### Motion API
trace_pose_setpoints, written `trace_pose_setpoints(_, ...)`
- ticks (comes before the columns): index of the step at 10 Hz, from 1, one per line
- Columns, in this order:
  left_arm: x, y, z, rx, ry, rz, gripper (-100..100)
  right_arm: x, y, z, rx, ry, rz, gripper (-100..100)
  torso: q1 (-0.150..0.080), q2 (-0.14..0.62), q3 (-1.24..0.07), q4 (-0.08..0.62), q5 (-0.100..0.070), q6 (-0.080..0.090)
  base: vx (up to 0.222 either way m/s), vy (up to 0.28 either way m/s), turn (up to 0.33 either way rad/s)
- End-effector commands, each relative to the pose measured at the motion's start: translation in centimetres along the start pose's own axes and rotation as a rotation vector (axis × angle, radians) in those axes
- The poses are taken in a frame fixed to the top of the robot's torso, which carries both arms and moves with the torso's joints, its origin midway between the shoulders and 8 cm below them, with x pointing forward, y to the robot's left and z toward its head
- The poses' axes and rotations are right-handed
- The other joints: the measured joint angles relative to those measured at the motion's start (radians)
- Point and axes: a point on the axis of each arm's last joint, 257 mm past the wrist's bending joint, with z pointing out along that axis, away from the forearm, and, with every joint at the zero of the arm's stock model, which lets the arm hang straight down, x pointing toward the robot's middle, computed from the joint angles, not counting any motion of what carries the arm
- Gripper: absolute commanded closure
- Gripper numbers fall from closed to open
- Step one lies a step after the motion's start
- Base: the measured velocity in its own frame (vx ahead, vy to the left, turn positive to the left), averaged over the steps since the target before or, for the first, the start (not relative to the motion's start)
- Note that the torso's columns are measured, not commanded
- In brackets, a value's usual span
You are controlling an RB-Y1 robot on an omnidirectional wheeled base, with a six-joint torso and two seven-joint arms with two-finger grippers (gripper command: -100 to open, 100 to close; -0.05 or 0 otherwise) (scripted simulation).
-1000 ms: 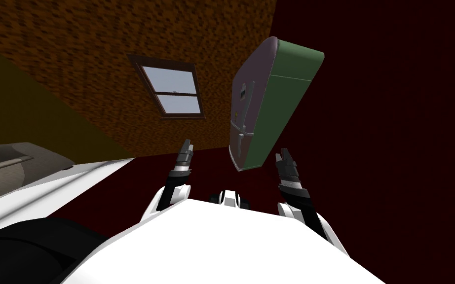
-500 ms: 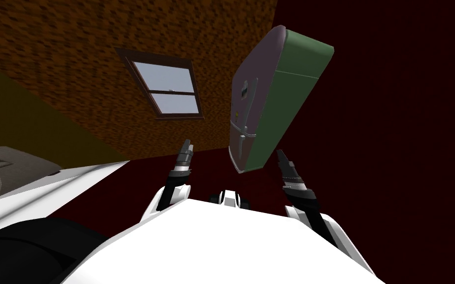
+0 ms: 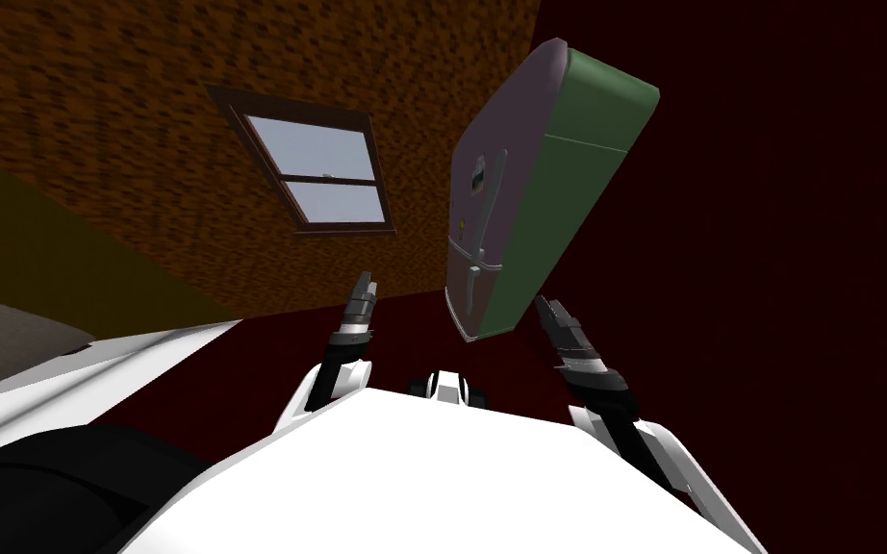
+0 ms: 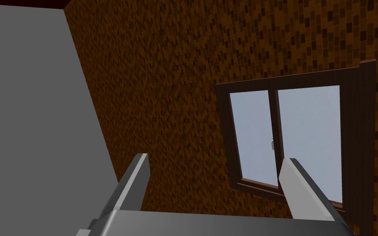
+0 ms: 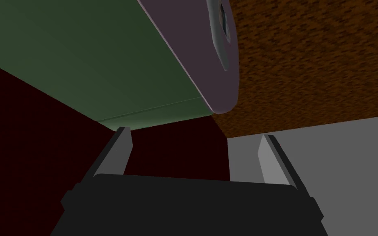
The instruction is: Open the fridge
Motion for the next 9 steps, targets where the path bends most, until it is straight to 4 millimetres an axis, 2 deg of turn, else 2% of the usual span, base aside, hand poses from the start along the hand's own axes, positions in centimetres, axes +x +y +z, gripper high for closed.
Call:
trace_pose_setpoints(1, 0.0, 0.0, 0.0, 0.000, 0.000, 0.000, 0, 0.1, -0.3, -0.2, -0.015, 0.035, -0.150, -100, 0.000, 0.001, 0.000, 0.000, 0.000, 0.000, 0.109, 0.042, -0.036)
trace_pose_setpoints(3, 0.0, 0.0, 0.0, 0.000, 0.000, 0.000, 0, 0.2, -0.5, -0.3, -0.025, 0.055, -0.239, -100, 0.002, 0.000, 0.000, 0.000, 0.000, 0.000, 0.108, 0.072, -0.032)
trace_pose_setpoints(5, 0.0, 0.0, 0.0, 0.000, 0.000, 0.000, 0, 0.2, -0.9, -0.5, -0.046, 0.091, -0.403, -100, -0.002, 0.002, 0.001, 0.001, 0.000, 0.000, 0.113, 0.055, -0.027)
trace_pose_setpoints(6, 0.0, 0.0, 0.0, 0.000, 0.000, 0.000, 0, 0.3, -0.9, -0.5, -0.047, 0.094, -0.412, -100, 0.000, 0.000, 0.000, 0.000, 0.000, 0.000, 0.095, 0.051, -0.014)
trace_pose_setpoints(9, 0.0, 0.0, 0.0, 0.000, 0.000, 0.000, 0, 0.4, -1.7, -0.8, -0.085, 0.145, -0.648, -100, 0.001, 0.000, 0.000, 0.000, 0.000, 0.000, 0.124, 0.059, -0.012)
